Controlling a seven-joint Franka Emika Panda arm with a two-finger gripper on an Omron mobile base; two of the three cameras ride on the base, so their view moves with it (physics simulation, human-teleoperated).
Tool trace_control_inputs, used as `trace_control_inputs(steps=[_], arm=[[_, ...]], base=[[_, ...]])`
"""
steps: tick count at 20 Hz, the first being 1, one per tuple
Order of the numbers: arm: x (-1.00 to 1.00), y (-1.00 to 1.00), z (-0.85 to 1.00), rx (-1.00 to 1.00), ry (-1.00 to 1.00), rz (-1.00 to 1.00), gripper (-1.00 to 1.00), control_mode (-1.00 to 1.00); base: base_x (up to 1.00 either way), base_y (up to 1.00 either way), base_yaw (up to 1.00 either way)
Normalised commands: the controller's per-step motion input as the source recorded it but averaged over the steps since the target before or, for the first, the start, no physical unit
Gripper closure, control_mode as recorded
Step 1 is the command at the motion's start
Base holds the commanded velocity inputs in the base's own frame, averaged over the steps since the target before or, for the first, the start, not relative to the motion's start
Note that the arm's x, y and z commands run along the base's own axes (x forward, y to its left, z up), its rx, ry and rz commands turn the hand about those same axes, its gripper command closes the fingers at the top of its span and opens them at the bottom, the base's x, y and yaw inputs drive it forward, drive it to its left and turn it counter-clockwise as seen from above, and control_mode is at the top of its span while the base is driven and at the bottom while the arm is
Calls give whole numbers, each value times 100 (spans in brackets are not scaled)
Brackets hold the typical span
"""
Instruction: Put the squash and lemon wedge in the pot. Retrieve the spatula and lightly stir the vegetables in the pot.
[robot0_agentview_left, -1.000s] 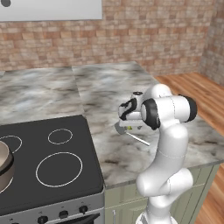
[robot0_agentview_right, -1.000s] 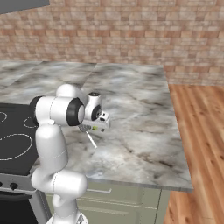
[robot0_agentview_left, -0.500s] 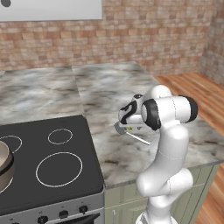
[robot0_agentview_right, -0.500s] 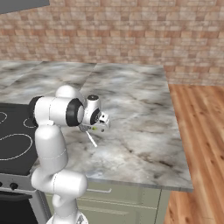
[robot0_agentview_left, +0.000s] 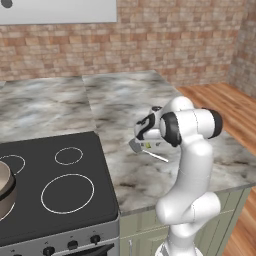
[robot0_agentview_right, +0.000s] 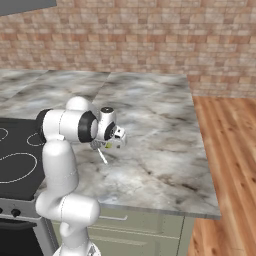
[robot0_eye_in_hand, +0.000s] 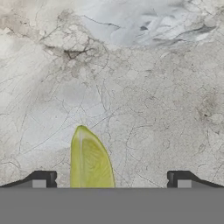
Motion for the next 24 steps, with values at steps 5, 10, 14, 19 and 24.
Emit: trace_control_inputs(steps=[5,10,14,19,24], arm=[[8,0,-23,0,7,0,-100,-100],[-5,0,-41,0,11,0,-100,-100],[0,0,-2,0,4,0,-100,-100],[0,0,0,0,1,0,100,-100],[0,0,0,0,0,0,100,-100]], base=[[0,0,0],[0,0,0],[0,0,0],[0,0,0],[0,0,0]])
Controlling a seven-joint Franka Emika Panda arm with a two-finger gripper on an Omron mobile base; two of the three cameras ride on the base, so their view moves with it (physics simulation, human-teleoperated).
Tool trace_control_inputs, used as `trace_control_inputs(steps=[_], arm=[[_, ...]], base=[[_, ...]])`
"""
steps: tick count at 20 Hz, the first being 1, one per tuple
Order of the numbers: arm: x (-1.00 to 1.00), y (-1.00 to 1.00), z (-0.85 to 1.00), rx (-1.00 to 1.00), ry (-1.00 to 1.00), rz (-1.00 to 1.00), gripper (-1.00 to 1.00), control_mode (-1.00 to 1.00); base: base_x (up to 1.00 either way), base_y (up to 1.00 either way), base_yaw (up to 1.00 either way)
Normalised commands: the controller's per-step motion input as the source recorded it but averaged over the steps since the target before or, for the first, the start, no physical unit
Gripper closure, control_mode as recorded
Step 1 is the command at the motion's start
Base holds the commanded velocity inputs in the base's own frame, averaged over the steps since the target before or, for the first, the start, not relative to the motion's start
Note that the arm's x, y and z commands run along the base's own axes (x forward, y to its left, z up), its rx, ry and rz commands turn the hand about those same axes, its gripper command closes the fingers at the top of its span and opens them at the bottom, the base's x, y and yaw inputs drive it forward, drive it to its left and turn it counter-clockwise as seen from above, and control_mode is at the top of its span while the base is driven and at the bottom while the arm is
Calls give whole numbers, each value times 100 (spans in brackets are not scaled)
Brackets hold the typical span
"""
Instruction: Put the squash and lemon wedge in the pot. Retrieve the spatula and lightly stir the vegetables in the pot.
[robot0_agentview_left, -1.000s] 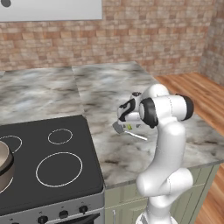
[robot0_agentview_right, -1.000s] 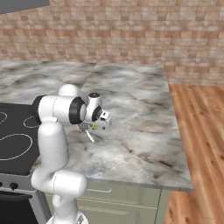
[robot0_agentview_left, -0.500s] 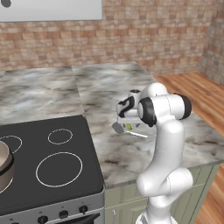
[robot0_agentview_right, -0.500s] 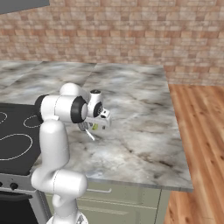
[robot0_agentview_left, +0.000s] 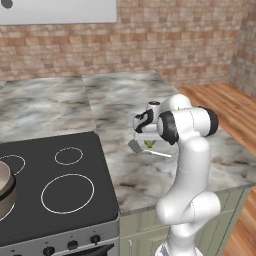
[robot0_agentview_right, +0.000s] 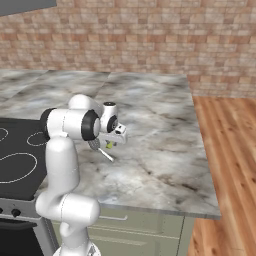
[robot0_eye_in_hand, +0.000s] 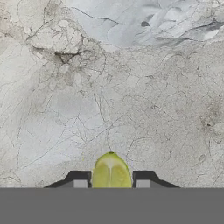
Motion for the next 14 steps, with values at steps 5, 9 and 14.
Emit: trace_control_inputs(steps=[5,9,14], arm=[[-7,0,0,0,0,0,100,-100],[-2,0,0,0,1,0,100,-100],[-20,0,21,0,0,0,100,-100]], base=[[0,0,0],[0,0,0],[0,0,0]])
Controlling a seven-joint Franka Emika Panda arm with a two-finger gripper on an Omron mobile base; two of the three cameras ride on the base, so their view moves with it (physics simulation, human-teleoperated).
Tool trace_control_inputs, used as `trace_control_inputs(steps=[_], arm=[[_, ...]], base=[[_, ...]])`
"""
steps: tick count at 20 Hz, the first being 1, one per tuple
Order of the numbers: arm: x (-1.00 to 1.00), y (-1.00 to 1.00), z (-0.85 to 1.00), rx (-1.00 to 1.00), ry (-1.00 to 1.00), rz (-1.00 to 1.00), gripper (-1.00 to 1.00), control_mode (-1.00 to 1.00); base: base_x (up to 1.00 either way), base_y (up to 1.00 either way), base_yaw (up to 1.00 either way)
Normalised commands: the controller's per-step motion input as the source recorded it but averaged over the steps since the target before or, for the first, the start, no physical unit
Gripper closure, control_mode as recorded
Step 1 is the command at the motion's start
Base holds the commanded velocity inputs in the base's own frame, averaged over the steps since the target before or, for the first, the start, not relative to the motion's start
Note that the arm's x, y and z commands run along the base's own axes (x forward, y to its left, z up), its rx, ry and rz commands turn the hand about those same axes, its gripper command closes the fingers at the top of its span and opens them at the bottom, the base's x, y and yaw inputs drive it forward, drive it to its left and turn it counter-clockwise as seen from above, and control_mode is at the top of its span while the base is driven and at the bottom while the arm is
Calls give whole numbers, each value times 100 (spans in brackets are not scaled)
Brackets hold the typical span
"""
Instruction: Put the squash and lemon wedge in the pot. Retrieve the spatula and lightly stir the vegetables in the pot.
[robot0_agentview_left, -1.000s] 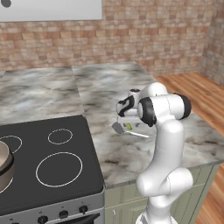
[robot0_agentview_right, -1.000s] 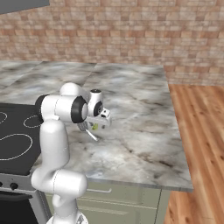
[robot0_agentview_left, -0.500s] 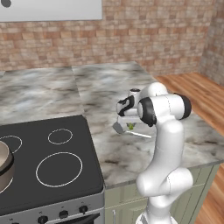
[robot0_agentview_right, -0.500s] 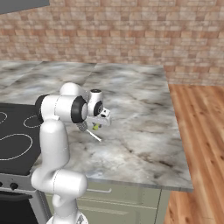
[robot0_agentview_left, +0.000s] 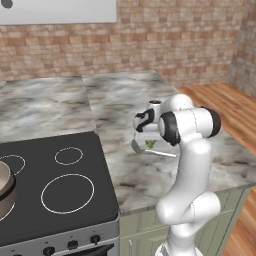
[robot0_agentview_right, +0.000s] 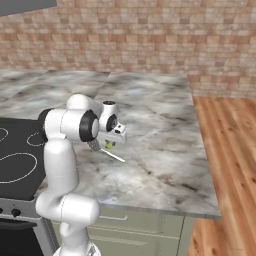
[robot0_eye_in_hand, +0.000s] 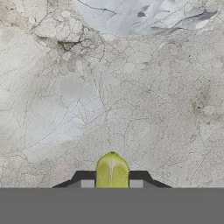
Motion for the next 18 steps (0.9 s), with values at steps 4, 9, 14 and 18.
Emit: trace_control_inputs(steps=[4,9,14,18], arm=[[-50,-1,90,2,-2,0,100,-100],[-71,-4,100,3,-3,0,100,-100],[-100,-8,90,1,-4,1,100,-100],[-100,0,72,0,-6,4,100,-100]], base=[[0,0,0],[0,0,0],[0,0,0],[0,0,0]])
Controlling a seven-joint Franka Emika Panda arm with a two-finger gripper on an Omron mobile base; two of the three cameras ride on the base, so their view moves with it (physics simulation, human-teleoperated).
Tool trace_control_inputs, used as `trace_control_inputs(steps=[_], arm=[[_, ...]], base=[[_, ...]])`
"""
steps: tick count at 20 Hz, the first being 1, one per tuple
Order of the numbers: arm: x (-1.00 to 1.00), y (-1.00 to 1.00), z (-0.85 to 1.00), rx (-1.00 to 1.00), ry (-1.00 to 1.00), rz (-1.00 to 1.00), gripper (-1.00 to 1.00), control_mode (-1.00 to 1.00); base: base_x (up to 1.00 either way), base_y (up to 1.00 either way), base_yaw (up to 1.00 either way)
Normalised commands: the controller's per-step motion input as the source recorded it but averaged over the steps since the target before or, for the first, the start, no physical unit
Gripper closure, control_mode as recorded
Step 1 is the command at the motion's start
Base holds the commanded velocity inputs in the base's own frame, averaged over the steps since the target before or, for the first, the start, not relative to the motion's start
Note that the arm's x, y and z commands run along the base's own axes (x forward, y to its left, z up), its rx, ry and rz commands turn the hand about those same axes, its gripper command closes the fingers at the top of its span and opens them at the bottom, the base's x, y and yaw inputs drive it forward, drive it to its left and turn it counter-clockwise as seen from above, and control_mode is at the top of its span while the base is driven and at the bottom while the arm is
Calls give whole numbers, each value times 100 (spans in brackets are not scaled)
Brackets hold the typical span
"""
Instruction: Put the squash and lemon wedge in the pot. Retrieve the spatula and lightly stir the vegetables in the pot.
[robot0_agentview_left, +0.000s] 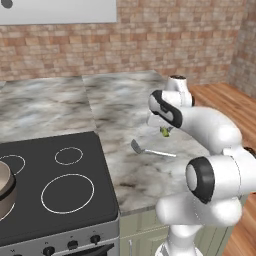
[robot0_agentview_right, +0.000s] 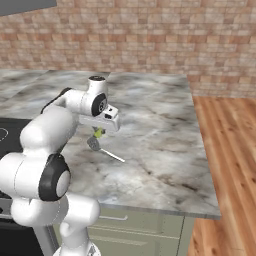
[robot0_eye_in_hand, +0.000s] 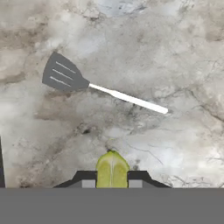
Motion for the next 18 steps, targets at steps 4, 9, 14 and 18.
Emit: trace_control_inputs(steps=[4,9,14,18], arm=[[-100,-6,79,0,-3,10,100,-100],[-100,-1,61,0,0,15,100,-100],[-95,-1,23,0,-1,13,100,-100],[-21,0,0,0,0,4,100,-100]], base=[[0,0,0],[0,0,0],[0,0,0],[0,0,0]])
